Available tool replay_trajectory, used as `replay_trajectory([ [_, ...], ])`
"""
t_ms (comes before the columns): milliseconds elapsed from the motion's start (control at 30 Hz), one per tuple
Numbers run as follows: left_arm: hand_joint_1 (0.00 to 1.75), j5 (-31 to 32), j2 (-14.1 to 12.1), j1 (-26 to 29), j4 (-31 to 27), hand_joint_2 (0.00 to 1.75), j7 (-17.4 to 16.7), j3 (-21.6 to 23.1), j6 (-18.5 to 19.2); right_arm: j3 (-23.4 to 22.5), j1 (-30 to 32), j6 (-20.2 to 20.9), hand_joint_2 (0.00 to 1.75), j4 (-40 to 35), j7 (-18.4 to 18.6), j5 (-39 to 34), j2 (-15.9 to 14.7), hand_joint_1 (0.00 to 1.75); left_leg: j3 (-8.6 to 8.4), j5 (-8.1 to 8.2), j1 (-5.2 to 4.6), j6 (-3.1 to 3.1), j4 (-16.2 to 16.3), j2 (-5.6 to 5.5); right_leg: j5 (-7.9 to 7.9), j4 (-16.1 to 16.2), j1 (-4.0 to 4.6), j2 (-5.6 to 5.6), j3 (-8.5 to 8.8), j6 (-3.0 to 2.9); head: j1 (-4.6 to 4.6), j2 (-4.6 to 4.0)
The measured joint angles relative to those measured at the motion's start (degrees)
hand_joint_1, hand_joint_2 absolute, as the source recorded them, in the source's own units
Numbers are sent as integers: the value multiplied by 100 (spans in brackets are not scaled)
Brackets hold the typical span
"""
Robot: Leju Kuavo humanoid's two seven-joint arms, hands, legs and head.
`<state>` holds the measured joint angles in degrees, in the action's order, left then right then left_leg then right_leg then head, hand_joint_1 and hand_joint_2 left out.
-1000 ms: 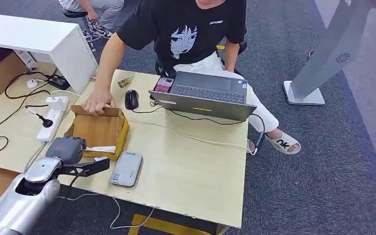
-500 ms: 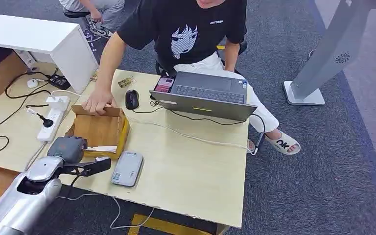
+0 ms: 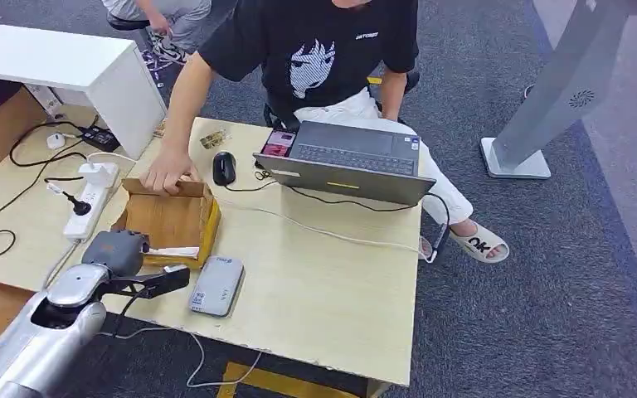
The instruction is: Pass the card to the sensor for recognition and then transmit it.
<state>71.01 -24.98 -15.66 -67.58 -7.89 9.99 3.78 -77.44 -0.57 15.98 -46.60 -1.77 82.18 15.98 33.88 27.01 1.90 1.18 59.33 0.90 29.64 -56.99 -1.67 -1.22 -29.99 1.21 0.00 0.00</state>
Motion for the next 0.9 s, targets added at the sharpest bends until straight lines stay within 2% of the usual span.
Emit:
replay_trajectory([
  [67, 162, 18, 9, -2, 0, 175, -28, 4, 0, -4, 1, -4, 175, 0, -7, 42, 0, 0, 0, 0, 0, 0, 0, 2, -1, 0, 0, 2, -1, -1, -2, 0],
  [100, 175, 24, 24, -3, 0, 175, -28, 13, 0, -7, 1, -4, 175, 0, -7, 48, 0, 0, 0, 0, 0, 0, 0, 2, -2, 0, 0, 2, -3, -2, 0, 0],
  [600, 175, -6, 44, -25, 2, 175, -31, 81, 24, -24, 2, -11, 175, 0, -22, 147, 0, 0, 1, 0, 0, 0, 0, 2, -2, 0, 0, 2, 4, -2, -2, 0],
  [633, 141, -6, 44, -25, 2, 175, -31, 81, 24, -24, 2, -11, 175, 0, -22, 147, 0, 0, 1, 0, 0, 0, 0, 2, -2, 0, 0, 2, 6, -2, 0, 0],
  [667, 73, -6, 44, -26, 2, 175, -31, 83, 24, -24, 2, -11, 175, 0, -22, 147, 0, 0, 1, 0, 0, 0, 0, 2, -2, 0, 0, 2, 4, -2, -2, 0],
  [700, 35, -6, 44, -28, 2, 175, -31, 85, 24, -26, 3, -4, 175, 0, -22, 149, 0, 0, 1, 0, 0, 0, 0, 2, -2, 0, 0, 2, 4, -2, 0, 0],
  [733, 42, -15, 46, -30, 0, 175, -31, 87, 24, -26, 3, 0, 175, 0, -22, 153, 2, 0, 0, 0, 0, 0, 0, 2, -2, 0, 0, 2, 4, -2, 0, 0],
  [767, 152, -17, 46, -29, 0, 175, -31, 87, 24, -26, 3, 2, 175, 0, -24, 158, 2, 0, 0, 0, 0, 0, 0, 2, -2, 0, 0, 2, 4, -2, 0, 0],
  [800, 175, -17, 46, -25, 0, 175, -31, 87, 26, -26, 3, 9, 175, 0, -24, 158, 2, 0, 1, 0, 0, 0, 0, 2, -2, 0, 0, 2, 7, -3, -2, 0],
  [900, 175, -30, 48, -26, -2, 175, -31, 87, 41, -28, 3, 15, 175, -2, -31, 162, 2, 0, 1, 0, 0, 0, 0, 3, -2, 0, 0, 3, 7, -3, -2, 0],
])
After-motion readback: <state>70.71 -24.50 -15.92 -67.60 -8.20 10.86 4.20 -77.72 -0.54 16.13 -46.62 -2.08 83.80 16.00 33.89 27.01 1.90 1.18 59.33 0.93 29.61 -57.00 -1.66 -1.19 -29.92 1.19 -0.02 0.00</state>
